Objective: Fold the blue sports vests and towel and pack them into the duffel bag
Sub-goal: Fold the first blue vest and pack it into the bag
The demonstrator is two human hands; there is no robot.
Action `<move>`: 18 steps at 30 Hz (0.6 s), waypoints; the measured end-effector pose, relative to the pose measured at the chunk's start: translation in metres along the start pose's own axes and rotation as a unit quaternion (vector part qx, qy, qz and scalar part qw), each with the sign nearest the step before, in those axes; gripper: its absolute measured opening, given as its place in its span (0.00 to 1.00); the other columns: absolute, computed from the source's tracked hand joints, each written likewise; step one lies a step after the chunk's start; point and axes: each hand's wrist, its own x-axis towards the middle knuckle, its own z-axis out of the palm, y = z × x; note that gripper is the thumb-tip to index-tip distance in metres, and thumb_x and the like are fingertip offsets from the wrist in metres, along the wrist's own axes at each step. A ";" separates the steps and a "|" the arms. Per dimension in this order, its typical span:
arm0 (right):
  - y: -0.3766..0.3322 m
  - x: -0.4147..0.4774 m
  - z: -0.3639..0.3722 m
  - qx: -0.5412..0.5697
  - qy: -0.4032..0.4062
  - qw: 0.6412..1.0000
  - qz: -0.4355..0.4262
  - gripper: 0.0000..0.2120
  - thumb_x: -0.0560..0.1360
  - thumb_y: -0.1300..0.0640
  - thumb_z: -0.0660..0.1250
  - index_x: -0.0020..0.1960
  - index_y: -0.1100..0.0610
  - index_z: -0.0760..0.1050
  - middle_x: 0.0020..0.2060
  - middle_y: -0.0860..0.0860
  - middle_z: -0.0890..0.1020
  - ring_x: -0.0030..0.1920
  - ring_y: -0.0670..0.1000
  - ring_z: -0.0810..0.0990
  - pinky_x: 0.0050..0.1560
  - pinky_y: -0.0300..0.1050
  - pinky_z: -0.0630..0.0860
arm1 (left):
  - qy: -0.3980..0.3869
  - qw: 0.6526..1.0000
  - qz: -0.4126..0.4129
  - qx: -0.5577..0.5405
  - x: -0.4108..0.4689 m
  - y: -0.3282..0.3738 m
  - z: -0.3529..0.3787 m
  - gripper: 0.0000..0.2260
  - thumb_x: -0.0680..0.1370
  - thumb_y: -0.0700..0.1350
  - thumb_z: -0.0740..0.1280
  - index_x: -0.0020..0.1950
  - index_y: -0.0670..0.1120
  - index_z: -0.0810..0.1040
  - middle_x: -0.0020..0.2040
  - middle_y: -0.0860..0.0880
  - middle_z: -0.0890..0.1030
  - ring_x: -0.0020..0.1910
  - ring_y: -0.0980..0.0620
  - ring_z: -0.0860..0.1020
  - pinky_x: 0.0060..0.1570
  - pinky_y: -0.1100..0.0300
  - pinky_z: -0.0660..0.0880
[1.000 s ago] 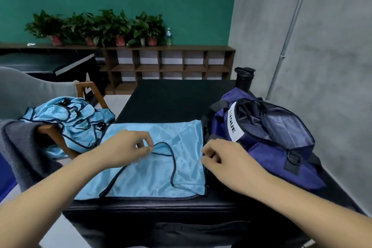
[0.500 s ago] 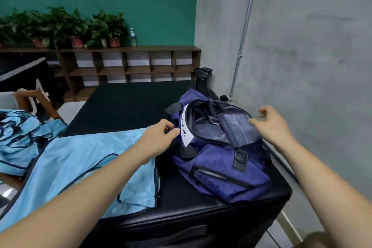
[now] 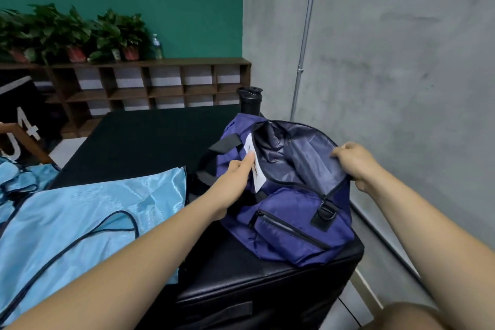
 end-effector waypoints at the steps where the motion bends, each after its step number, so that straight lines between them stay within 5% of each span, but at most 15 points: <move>1: 0.000 0.002 -0.005 0.007 0.011 1.000 -0.007 0.11 0.78 0.60 0.68 0.40 0.54 0.68 0.34 0.55 0.71 0.34 0.54 0.68 0.33 0.46 0.61 | -0.008 1.000 0.001 -0.009 0.002 0.004 0.006 0.38 0.70 0.85 0.53 0.65 0.58 0.73 0.64 0.53 0.80 0.66 0.50 0.77 0.74 0.44 0.68; 5: 0.002 0.006 -0.021 0.002 0.035 0.999 -0.024 0.11 0.79 0.60 0.67 0.41 0.53 0.67 0.34 0.53 0.70 0.38 0.54 0.68 0.36 0.49 0.62 | -0.018 0.998 -0.018 -0.053 0.009 0.019 0.030 0.51 0.66 0.87 0.56 0.76 0.52 0.68 0.68 0.51 0.78 0.68 0.47 0.76 0.73 0.45 0.68; 8: 0.002 0.005 -0.027 -0.040 0.017 0.999 -0.023 0.14 0.79 0.59 0.68 0.40 0.53 0.65 0.34 0.52 0.69 0.36 0.53 0.66 0.34 0.49 0.61 | -0.017 0.997 -0.017 -0.068 0.014 0.029 0.039 0.38 0.73 0.78 0.64 0.68 0.49 0.75 0.61 0.50 0.82 0.59 0.49 0.79 0.56 0.52 0.72; 11: -0.001 0.001 -0.026 -0.090 0.009 0.995 -0.038 0.10 0.74 0.54 0.70 0.41 0.53 0.69 0.35 0.52 0.72 0.37 0.54 0.70 0.37 0.49 0.66 | -0.014 0.997 -0.025 -0.065 0.016 0.031 0.036 0.33 0.75 0.72 0.65 0.68 0.48 0.75 0.57 0.50 0.82 0.58 0.48 0.80 0.56 0.50 0.75; 13: -0.001 0.000 -0.021 -0.130 0.004 0.990 -0.050 0.10 0.77 0.54 0.70 0.56 0.55 0.75 0.49 0.55 0.81 0.52 0.58 0.79 0.53 0.52 0.76 | -0.018 0.998 -0.029 -0.058 0.013 0.028 0.025 0.29 0.76 0.70 0.65 0.67 0.51 0.77 0.60 0.48 0.82 0.60 0.49 0.80 0.63 0.46 0.76; 15: -0.009 -0.006 -0.013 -0.183 0.007 0.980 -0.075 0.23 0.80 0.52 0.70 0.72 0.56 0.71 0.67 0.57 0.79 0.68 0.61 0.77 0.70 0.56 0.72 | -0.021 0.999 -0.018 -0.044 0.006 0.023 0.009 0.26 0.77 0.69 0.64 0.68 0.55 0.77 0.62 0.50 0.82 0.63 0.51 0.79 0.67 0.43 0.76; 18: -0.032 -0.026 0.008 -0.181 -0.005 0.972 -0.150 0.19 0.79 0.54 0.70 0.69 0.54 0.74 0.67 0.55 0.81 0.68 0.59 0.79 0.65 0.52 0.73 | -0.003 1.000 0.005 -0.015 -0.010 0.013 -0.022 0.20 0.80 0.66 0.66 0.64 0.55 0.80 0.61 0.53 0.84 0.62 0.53 0.81 0.67 0.45 0.77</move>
